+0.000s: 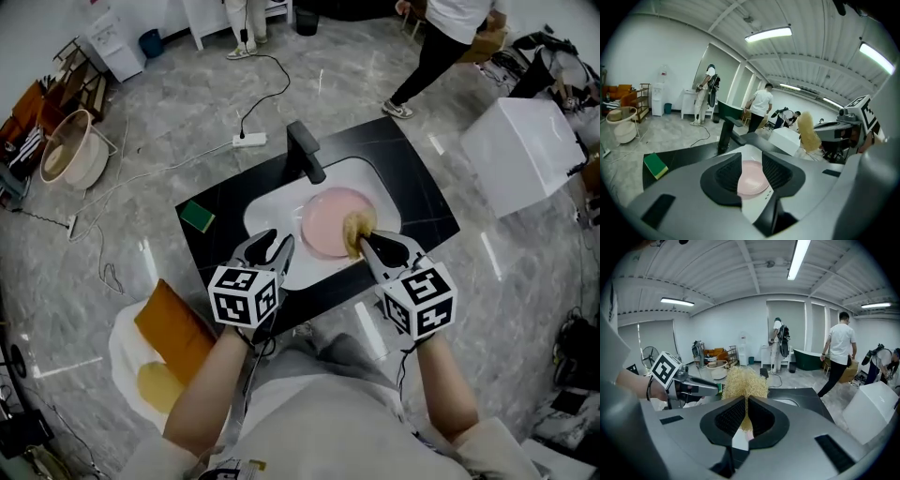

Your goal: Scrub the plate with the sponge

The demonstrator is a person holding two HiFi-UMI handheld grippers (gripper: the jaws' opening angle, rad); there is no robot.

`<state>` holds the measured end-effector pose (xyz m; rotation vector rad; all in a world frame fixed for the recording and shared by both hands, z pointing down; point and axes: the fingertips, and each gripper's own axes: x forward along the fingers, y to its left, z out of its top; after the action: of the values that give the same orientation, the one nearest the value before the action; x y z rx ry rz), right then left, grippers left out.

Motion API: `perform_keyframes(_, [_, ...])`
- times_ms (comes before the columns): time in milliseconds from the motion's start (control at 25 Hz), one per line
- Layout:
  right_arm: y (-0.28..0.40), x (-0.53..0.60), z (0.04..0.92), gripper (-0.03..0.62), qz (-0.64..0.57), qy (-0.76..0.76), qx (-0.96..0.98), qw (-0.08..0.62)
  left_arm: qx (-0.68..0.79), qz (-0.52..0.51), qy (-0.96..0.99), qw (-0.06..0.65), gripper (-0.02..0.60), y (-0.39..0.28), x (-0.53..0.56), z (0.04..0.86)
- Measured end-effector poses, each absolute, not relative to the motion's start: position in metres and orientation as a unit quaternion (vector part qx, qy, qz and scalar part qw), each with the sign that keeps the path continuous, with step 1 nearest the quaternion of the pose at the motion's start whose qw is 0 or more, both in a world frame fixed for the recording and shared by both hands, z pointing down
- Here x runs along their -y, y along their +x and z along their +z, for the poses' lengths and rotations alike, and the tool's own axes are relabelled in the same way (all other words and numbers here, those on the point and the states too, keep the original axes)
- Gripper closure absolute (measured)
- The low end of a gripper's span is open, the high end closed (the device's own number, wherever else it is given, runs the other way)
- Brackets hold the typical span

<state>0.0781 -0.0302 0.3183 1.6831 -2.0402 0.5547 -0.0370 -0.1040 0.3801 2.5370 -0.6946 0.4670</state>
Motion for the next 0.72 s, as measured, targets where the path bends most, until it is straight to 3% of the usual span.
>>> perform_keyframes(240, [0.092,0.06,0.387,0.549,0.243,0.578,0.729,0.273,0.266,0.204,0.899,0.28,0.427,-0.036,0.121,0.426])
perform_keyframes(520, [0.095,0.089,0.442,0.549,0.306,0.514,0.749,0.285,0.287,0.23,0.87,0.328,0.425,-0.021,0.141,0.472])
perform_keyframes(720, [0.104,0.111,0.481,0.549,0.285,0.441,0.77,0.361,0.315,0.256,0.842,0.356,0.425,-0.012,0.149,0.508])
